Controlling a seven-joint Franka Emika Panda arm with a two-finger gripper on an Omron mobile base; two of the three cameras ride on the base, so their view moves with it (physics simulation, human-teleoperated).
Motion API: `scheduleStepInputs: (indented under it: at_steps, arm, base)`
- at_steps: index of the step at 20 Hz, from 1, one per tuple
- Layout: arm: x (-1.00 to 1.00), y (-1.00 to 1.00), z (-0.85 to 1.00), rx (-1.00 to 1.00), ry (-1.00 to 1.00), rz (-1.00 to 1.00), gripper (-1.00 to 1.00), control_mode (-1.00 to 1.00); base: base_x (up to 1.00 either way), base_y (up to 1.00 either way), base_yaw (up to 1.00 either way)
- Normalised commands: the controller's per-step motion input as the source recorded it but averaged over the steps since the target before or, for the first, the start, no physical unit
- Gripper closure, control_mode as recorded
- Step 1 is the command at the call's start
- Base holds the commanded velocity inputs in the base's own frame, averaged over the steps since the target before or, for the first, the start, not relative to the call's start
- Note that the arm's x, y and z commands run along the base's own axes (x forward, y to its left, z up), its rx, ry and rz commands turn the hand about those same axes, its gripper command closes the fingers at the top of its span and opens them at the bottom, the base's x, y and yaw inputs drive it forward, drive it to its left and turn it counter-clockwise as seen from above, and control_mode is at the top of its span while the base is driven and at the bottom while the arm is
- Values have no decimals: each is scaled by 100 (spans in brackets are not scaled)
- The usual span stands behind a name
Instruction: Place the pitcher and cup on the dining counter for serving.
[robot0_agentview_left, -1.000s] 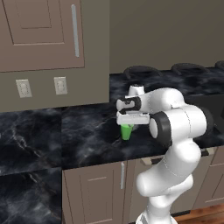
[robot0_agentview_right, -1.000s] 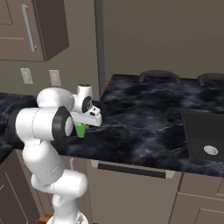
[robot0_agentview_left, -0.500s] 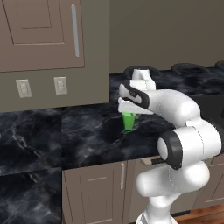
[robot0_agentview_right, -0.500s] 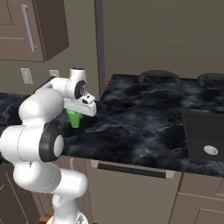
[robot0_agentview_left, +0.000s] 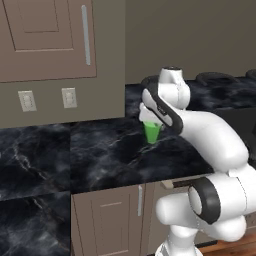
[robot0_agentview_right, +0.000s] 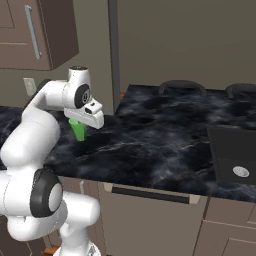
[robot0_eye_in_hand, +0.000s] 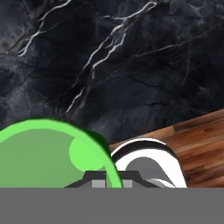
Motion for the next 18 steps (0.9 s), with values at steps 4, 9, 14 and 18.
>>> scheduleStepInputs:
  at_steps: [4, 9, 14, 18]
  arm:
    - [-48, 2, 0, 0, -9, 0, 100, -100]
    - [-19, 0, 0, 0, -3, 0, 100, 100]
    - [0, 0, 0, 0, 0, 0, 100, 100]
    - [0, 0, 0, 0, 0, 0, 100, 100]
  base:
    - [0, 0, 0]
    - [-80, -1, -8]
    - [-80, -30, -46]
    - [-24, -59, -54]
